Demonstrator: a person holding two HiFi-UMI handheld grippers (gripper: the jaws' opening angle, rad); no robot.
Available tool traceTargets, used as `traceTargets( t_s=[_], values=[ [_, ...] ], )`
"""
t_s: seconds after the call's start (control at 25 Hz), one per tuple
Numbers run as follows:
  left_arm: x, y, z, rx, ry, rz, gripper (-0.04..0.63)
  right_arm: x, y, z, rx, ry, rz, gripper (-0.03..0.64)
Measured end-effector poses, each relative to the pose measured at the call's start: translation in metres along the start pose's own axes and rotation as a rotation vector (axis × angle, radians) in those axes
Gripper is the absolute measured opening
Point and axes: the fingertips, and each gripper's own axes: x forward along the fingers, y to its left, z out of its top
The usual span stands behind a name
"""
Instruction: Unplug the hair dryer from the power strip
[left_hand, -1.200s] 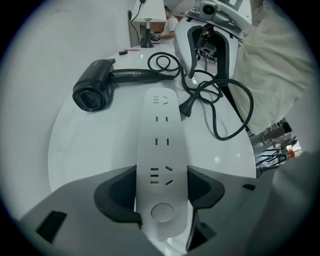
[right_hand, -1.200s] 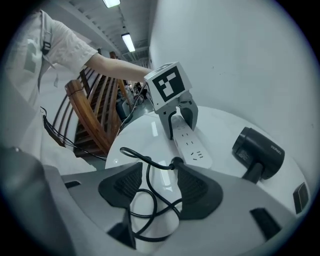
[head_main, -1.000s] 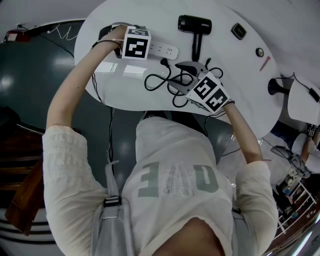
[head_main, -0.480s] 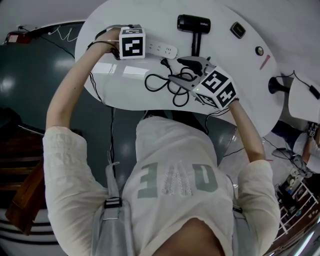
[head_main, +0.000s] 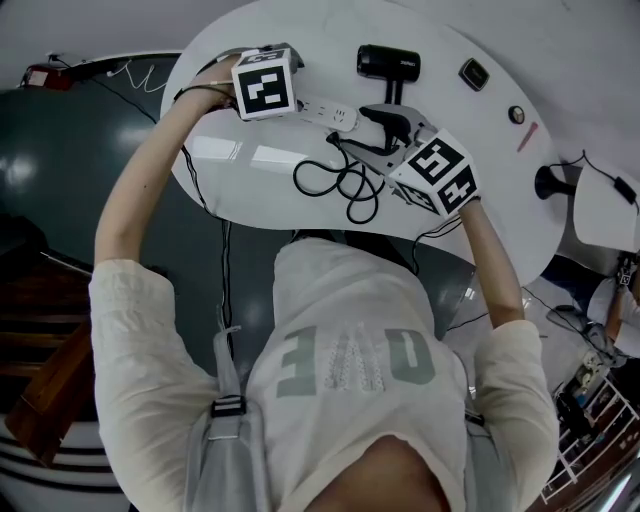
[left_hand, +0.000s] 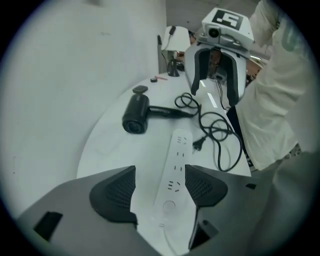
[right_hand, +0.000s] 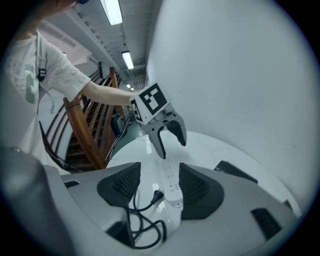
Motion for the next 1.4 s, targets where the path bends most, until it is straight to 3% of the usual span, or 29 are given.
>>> traceTargets(
  t_s=[0.12, 0.2, 0.28, 0.32, 0.4, 0.56, 0.68, 0.72, 0.8, 0.92, 1.4],
  values=[
    [-0.027, 0.022, 0.029, -0.129, -0.118, 0.059, 0.312, -0.025, -0.021, 0.046, -0.037, -0.171, -0.115, 0.217],
    [-0.054, 0.038, 0.054, -0.215, -0.234, 0.142, 0.222, -0.054, -0.033, 0.084, -0.045, -0.317, -0.213, 0.155],
    [-0.093, 0.058, 0.077, -0.267, -0.361, 0.333, 0.041, -0.084, -0.045, 0.117, -0.042, -0.440, -0.322, 0.116],
    [-0.113, 0.065, 0.088, -0.281, -0.416, 0.439, 0.012, -0.099, -0.049, 0.131, -0.046, -0.493, -0.377, 0.093],
    [-0.151, 0.069, 0.109, -0.302, -0.519, 0.596, 0.012, -0.128, -0.056, 0.151, -0.043, -0.592, -0.477, 0.047],
    [-0.224, 0.050, 0.141, -0.406, -0.786, 0.806, 0.012, -0.175, -0.054, 0.169, 0.049, -0.762, -0.595, 0.032],
    [-0.279, 0.022, 0.149, -0.484, -1.019, 1.005, 0.012, -0.196, -0.043, 0.169, 0.048, -0.809, -0.687, 0.031],
    [-0.289, 0.010, 0.146, -0.536, -1.056, 1.058, 0.012, -0.200, -0.039, 0.167, 0.030, -0.808, -0.719, 0.031],
    [-0.297, -0.011, 0.137, -0.611, -1.063, 1.141, 0.012, -0.205, -0.030, 0.162, -0.001, -0.804, -0.772, 0.031],
    [-0.296, -0.031, 0.129, -0.626, -1.085, 1.211, 0.012, -0.207, -0.025, 0.150, -0.025, -0.786, -0.818, 0.031],
    [-0.286, -0.039, 0.121, -0.653, -1.056, 1.268, 0.012, -0.199, -0.030, 0.134, -0.031, -0.736, -0.806, 0.021]
  ],
)
